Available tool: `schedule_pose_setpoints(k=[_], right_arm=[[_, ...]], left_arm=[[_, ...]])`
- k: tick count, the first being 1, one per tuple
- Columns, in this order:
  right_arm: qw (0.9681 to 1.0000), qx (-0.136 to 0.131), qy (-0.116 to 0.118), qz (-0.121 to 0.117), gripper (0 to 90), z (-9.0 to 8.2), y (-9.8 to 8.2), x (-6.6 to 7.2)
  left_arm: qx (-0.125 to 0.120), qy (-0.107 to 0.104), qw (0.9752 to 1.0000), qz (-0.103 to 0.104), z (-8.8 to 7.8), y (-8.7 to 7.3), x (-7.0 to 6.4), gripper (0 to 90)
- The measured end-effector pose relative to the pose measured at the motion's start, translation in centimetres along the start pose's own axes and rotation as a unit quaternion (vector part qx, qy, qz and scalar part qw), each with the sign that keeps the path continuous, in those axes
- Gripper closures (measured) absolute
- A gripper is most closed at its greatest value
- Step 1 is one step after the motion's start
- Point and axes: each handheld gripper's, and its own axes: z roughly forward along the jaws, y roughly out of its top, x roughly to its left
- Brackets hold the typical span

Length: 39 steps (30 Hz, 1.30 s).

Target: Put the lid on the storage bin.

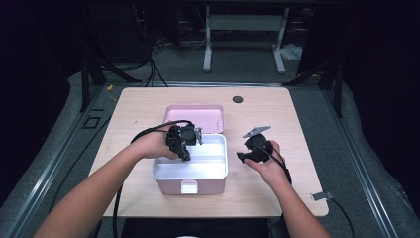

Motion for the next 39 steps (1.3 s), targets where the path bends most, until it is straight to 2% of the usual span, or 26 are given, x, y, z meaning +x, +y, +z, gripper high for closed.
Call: schedule_pose_setpoints(k=[2,4,6,9,10,18,19,21,24,26,30,31,32,34,36,37,38,39], right_arm=[[1.0,-0.004,-0.001,0.003,42.4,-0.2,1.0,-0.2],[0.9999,-0.009,-0.008,0.008,42.0,-0.3,2.1,-0.5],[0.9998,-0.013,-0.004,0.014,41.2,-0.3,3.0,-0.8],[0.9998,-0.005,-0.007,0.021,38.0,-0.1,4.4,-1.1],[0.9998,-0.009,0.003,0.019,37.9,0.1,4.7,-1.2],[0.9996,-0.008,0.008,0.026,38.4,1.1,7.3,-1.6],[0.9996,-0.009,0.001,0.025,38.7,1.1,7.5,-1.6],[0.9995,-0.01,0.009,0.028,38.7,1.3,8.0,-1.7],[0.9995,-0.007,0.001,0.03,38.8,1.5,8.6,-2.0],[0.9992,-0.009,0.009,0.037,39.0,1.6,8.9,-2.3],[0.9988,0.014,0.01,0.046,40.3,1.9,9.7,-2.7],[0.9988,0.014,0.01,0.047,40.9,1.9,9.9,-2.7],[0.9987,0.017,0.0,0.047,41.2,1.8,10.2,-2.8],[0.9985,0.021,0.006,0.049,41.2,1.7,10.7,-2.9],[0.9985,0.023,-0.003,0.05,41.1,1.6,11.3,-2.9],[0.9983,0.023,0.007,0.053,41.1,1.6,11.5,-3.0],[0.9979,0.027,-0.006,0.059,40.2,1.6,11.8,-3.0],[0.9976,0.029,-0.006,0.062,40.2,1.7,12.0,-3.1]], left_arm=[[0.004,0.0,1.0,-0.002,0.0,0.0,0.0,86.4],[-0.004,-0.002,1.0,-0.006,0.0,-0.1,0.1,86.0],[-0.006,-0.003,0.9999,-0.008,0.0,-0.2,0.1,86.0],[-0.004,0.0,0.9999,-0.013,-0.1,-0.2,0.0,85.7],[-0.004,0.001,0.9999,-0.014,0.0,-0.2,0.0,85.7],[-0.006,-0.005,0.9993,-0.035,0.0,-0.2,0.1,85.0],[-0.004,-0.005,0.9994,-0.035,0.0,-0.1,0.2,84.9],[-0.002,-0.002,0.9994,-0.036,0.0,-0.1,0.1,84.9],[-0.003,0.0,0.9993,-0.036,0.0,0.0,0.0,84.9],[-0.003,0.0,0.9993,-0.036,0.0,0.0,0.0,84.9],[0.003,0.004,0.9993,-0.036,0.0,0.1,-0.1,84.9],[0.002,0.004,0.9993,-0.036,0.0,0.0,-0.1,84.9],[0.0,0.004,0.9993,-0.036,0.0,0.0,-0.1,84.9],[-0.001,0.004,0.9993,-0.038,0.0,0.0,-0.1,84.9],[0.0,0.004,0.9993,-0.037,0.0,0.0,-0.1,84.9],[0.0,0.005,0.9994,-0.035,0.0,0.0,-0.1,84.9],[0.0,0.005,0.9994,-0.035,0.0,0.0,-0.1,84.8],[-0.002,0.007,0.9994,-0.035,0.0,0.0,-0.2,84.8]])
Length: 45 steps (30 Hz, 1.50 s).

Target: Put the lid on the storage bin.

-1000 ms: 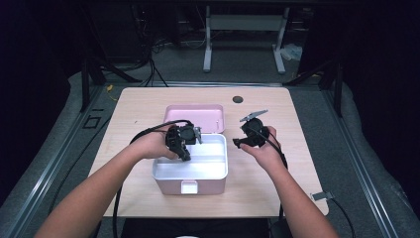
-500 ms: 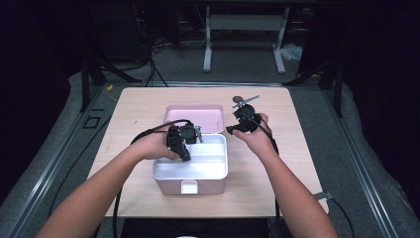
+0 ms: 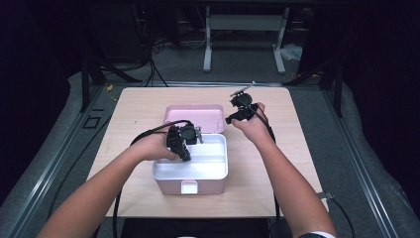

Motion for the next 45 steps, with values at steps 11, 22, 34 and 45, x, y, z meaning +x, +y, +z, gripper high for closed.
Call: schedule_pose_setpoints(k=[11,22,34,45], right_arm=[[0.9994,-0.007,0.013,0.032,47.5,0.9,2.0,-0.3],[0.9984,0.004,0.014,0.055,58.1,3.0,3.0,-0.4],[0.9949,0.01,-0.015,0.099,69.3,4.9,3.7,0.0],[0.9916,0.028,-0.024,0.124,74.5,6.5,4.1,0.7]], left_arm=[[-0.007,-0.002,1.0,0.0,0.0,-0.2,0.0,84.9],[-0.007,-0.003,1.0,-0.002,-0.1,-0.2,0.0,84.9],[-0.01,-0.001,0.9999,-0.002,0.0,-0.3,0.0,84.8],[-0.012,0.0,0.9999,-0.002,-0.1,-0.4,0.0,84.9]])
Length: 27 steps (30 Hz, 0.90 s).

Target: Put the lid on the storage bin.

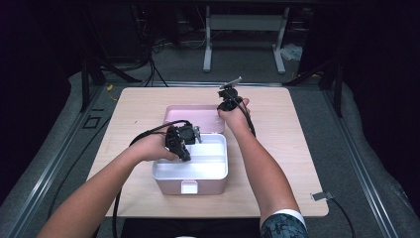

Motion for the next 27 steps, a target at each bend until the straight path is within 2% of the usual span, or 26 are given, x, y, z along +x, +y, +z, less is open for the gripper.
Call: schedule_pose_setpoints(k=[6,7,8,11,12,15,21,22,24,27], right_arm=[[0.9999,0.0,-0.003,0.01,77.1,0.1,0.0,0.0],[0.9999,0.0,0.007,0.01,78.0,0.0,0.1,-0.1],[0.9999,-0.002,-0.002,0.011,79.1,0.0,0.0,-0.1],[0.9998,-0.01,-0.006,0.014,79.7,-0.1,0.0,-0.1],[0.9999,-0.009,0.004,0.014,79.9,-0.2,0.0,-0.1],[0.9997,-0.013,-0.012,0.016,80.4,-0.2,0.0,0.1],[0.9996,-0.02,-0.011,0.018,81.1,-0.6,0.0,0.2],[0.9997,-0.019,-0.002,0.017,81.2,-0.7,0.0,0.2],[0.9996,-0.024,-0.002,0.017,81.4,-0.8,0.0,0.2],[0.9991,-0.035,-0.015,0.017,81.8,-1.2,0.0,0.4]], left_arm=[[0.0,0.0,1.0,0.0,0.0,0.0,0.0,84.9],[0.0,0.001,1.0,0.0,0.0,-0.1,0.0,84.8],[-0.002,-0.001,1.0,-0.001,0.0,-0.1,0.0,84.9],[-0.003,-0.003,1.0,0.0,0.0,-0.1,0.1,84.8],[-0.003,-0.003,1.0,-0.001,0.0,-0.1,0.1,84.8],[-0.002,-0.003,1.0,0.0,0.0,-0.1,0.1,84.9],[-0.001,0.0,1.0,0.0,0.0,-0.1,0.0,84.9],[-0.001,0.001,1.0,0.0,0.0,-0.1,0.0,84.8],[-0.001,0.002,1.0,0.0,0.0,-0.1,-0.1,84.9],[-0.002,0.003,1.0,0.0,0.0,-0.1,-0.1,84.9]])
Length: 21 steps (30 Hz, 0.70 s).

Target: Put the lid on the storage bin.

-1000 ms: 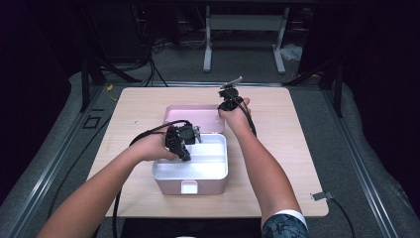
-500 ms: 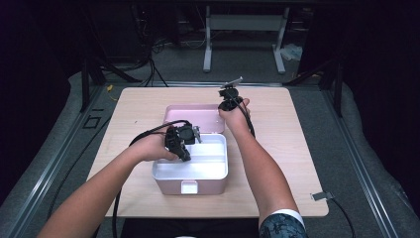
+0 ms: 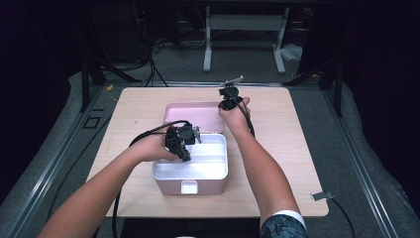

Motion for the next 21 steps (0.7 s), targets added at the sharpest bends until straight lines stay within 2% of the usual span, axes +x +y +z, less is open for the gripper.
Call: schedule_pose_setpoints(k=[3,4,5,10,12,13,14,16,21], right_arm=[[0.9998,-0.008,0.018,-0.004,82.2,-0.9,0.1,0.0],[0.9996,-0.025,-0.013,-0.004,82.3,-1.0,0.1,0.2],[0.9997,-0.022,0.011,-0.006,82.5,-1.5,0.2,0.1],[0.9979,-0.056,0.007,-0.03,83.2,-3.6,0.3,0.5],[0.9968,-0.074,0.002,-0.032,83.7,-4.6,0.3,0.7],[0.996,-0.08,0.019,-0.034,84.1,-5.5,0.2,0.6],[0.9954,-0.086,0.022,-0.036,84.3,-6.0,0.1,0.6],[0.9931,-0.109,0.017,-0.039,84.7,-7.1,-0.2,0.8],[0.9835,-0.163,0.036,-0.071,85.5,-11.2,-2.2,1.3]], left_arm=[[-0.001,0.001,1.0,0.0,0.0,0.0,0.0,84.9],[-0.001,0.001,1.0,0.0,0.0,0.0,0.0,84.9],[-0.001,0.0,1.0,-0.001,0.0,0.0,0.0,84.9],[0.0,0.001,1.0,0.001,0.0,0.0,0.0,84.8],[-0.001,0.001,1.0,0.0,0.0,0.0,0.0,84.8],[0.0,0.001,1.0,0.0,0.0,0.0,0.0,84.9],[0.0,0.001,1.0,0.0,0.0,0.0,-0.1,84.9],[0.001,0.002,1.0,0.001,0.0,0.0,-0.1,84.9],[0.0,0.001,1.0,0.001,0.0,0.0,0.0,84.8]])
